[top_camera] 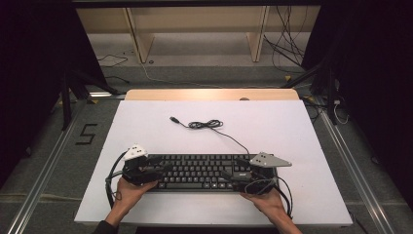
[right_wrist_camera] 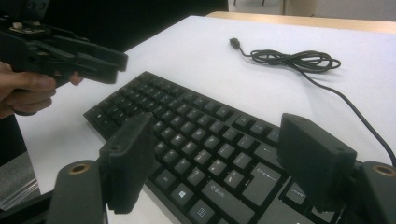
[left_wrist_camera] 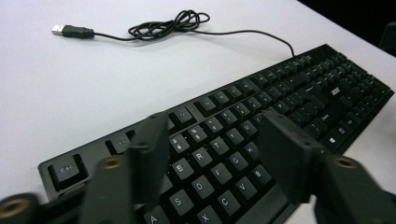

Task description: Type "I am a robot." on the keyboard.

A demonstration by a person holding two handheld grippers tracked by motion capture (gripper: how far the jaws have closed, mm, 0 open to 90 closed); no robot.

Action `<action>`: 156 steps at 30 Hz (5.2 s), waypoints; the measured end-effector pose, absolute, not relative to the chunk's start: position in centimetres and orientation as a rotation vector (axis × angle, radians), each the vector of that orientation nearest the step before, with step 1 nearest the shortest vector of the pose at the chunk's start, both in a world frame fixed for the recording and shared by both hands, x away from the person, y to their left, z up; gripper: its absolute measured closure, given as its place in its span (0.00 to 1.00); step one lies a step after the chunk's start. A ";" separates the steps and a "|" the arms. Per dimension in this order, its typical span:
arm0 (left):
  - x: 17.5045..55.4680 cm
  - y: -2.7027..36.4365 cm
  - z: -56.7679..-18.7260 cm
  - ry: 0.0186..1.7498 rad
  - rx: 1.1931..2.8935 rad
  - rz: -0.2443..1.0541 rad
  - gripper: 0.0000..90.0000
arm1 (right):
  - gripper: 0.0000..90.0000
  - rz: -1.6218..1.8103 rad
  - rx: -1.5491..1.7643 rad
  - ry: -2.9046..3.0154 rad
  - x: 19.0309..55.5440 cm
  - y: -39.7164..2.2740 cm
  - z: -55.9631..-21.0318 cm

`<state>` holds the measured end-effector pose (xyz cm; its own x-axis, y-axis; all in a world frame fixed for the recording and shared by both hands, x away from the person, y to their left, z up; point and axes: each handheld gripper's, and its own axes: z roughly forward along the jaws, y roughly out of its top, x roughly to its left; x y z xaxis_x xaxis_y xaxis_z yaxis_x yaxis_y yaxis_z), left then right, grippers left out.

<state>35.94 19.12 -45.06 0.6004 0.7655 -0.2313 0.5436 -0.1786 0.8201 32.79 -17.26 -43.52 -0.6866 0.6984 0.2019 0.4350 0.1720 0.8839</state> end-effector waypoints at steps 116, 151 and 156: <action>32.5 21.9 -45.0 0.935 1.693 0.273 0.29 | 0.67 1.421 1.044 2.364 33.7 -13.7 -44.6; 32.4 21.7 -45.3 0.930 1.704 0.283 0.29 | 1.00 1.174 1.012 2.556 35.9 -9.8 -48.1; 32.4 21.6 -45.3 0.930 1.706 0.284 0.29 | 1.00 1.164 1.011 2.552 35.9 -9.7 -48.1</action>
<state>32.36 21.64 -45.34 0.6610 0.7025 -0.2636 0.4353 -0.0729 0.8973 35.87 -9.72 -48.05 -0.7590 0.6387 0.1266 0.5144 0.4689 0.7180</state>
